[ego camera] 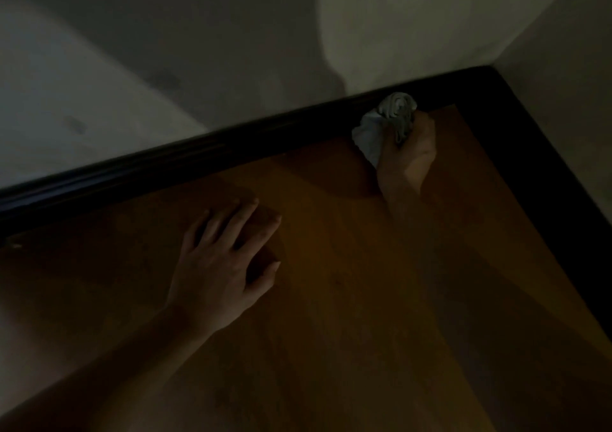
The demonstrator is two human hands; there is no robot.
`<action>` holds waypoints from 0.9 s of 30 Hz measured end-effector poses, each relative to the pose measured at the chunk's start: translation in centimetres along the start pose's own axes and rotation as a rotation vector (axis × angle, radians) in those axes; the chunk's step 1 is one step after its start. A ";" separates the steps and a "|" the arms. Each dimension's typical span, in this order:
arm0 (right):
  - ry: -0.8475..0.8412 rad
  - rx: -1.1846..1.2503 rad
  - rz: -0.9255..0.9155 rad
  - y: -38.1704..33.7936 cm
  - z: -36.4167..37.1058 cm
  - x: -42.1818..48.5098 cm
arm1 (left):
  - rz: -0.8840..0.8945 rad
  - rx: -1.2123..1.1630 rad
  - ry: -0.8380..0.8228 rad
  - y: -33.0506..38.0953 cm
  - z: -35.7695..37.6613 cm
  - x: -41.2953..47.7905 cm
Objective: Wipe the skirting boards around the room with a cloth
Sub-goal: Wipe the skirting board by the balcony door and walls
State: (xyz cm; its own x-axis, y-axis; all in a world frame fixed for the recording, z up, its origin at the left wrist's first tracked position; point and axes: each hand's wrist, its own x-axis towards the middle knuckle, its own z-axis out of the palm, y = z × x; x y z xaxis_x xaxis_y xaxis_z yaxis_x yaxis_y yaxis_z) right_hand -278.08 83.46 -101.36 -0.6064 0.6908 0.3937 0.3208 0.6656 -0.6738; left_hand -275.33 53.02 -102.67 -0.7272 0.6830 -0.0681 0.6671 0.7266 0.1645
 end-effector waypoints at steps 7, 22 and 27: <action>-0.113 0.067 -0.105 0.5 -0.3 0.0 | 0.000 -0.032 0.008 0.0 -0.3 0.1; 0.014 0.062 0.223 3.1 -1.7 3.8 | -0.006 -0.031 -0.011 0.3 -0.7 0.1; -0.041 0.157 0.088 1.2 -1.1 1.4 | -0.017 -0.023 -0.021 0.6 -1.0 0.2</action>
State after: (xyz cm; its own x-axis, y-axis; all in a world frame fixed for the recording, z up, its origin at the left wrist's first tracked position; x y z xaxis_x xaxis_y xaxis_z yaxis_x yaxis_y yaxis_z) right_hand -277.74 85.56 -100.96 -0.6111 0.7303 0.3054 0.2585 0.5487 -0.7950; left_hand -275.23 53.51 -101.64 -0.7347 0.6722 -0.0915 0.6507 0.7364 0.1853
